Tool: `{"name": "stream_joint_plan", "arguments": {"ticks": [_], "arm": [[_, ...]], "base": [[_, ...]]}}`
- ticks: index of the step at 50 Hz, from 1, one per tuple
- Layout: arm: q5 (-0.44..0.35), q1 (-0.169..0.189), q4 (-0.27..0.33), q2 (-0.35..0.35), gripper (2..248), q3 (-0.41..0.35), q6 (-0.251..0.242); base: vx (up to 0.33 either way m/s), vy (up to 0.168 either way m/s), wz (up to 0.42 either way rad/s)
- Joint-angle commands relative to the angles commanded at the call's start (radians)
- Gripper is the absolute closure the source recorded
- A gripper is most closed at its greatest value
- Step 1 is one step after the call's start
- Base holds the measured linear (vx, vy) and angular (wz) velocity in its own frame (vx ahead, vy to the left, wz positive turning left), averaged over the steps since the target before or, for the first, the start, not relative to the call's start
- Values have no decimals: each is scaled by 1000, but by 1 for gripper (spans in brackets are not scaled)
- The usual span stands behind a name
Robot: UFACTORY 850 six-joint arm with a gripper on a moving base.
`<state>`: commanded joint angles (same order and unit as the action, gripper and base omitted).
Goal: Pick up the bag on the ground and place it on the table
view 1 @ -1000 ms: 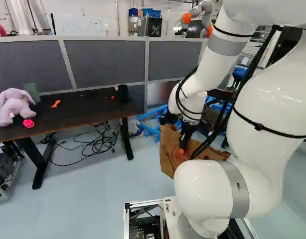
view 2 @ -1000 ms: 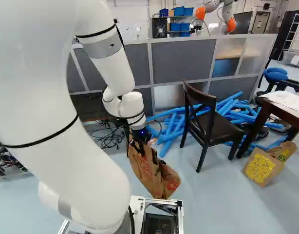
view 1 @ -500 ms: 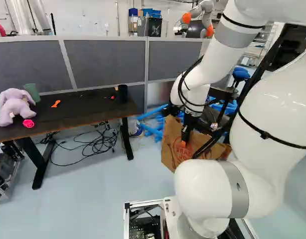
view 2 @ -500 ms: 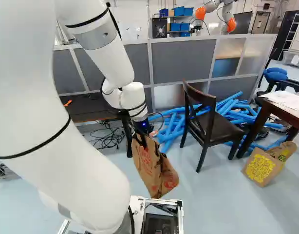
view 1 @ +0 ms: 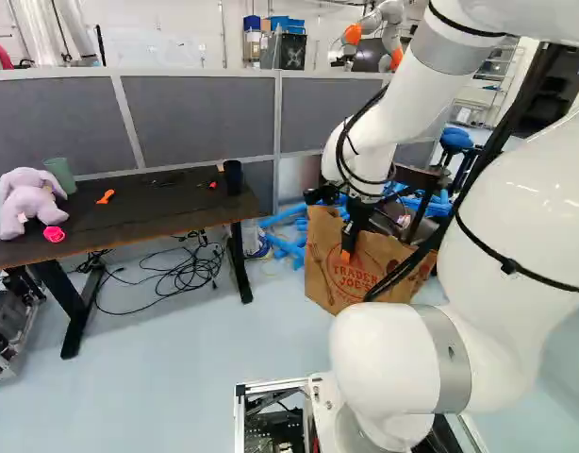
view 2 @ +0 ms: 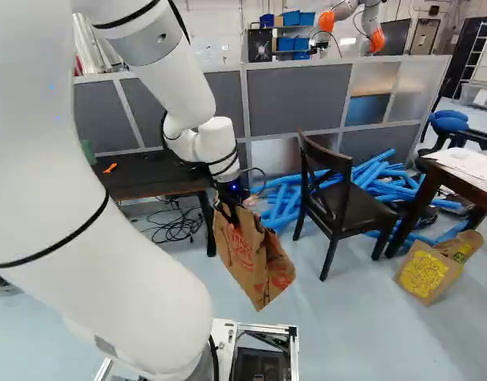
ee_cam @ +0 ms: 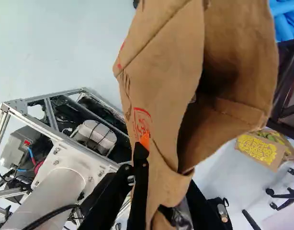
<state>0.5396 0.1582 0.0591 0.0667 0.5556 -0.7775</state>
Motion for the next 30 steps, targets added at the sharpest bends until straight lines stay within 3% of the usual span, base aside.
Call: {"name": "stream_joint_plan", "arguments": {"ticks": [30], "arm": [[136, -52, -117, 25, 229, 95, 0]], "base": [[0, 0, 0]]}}
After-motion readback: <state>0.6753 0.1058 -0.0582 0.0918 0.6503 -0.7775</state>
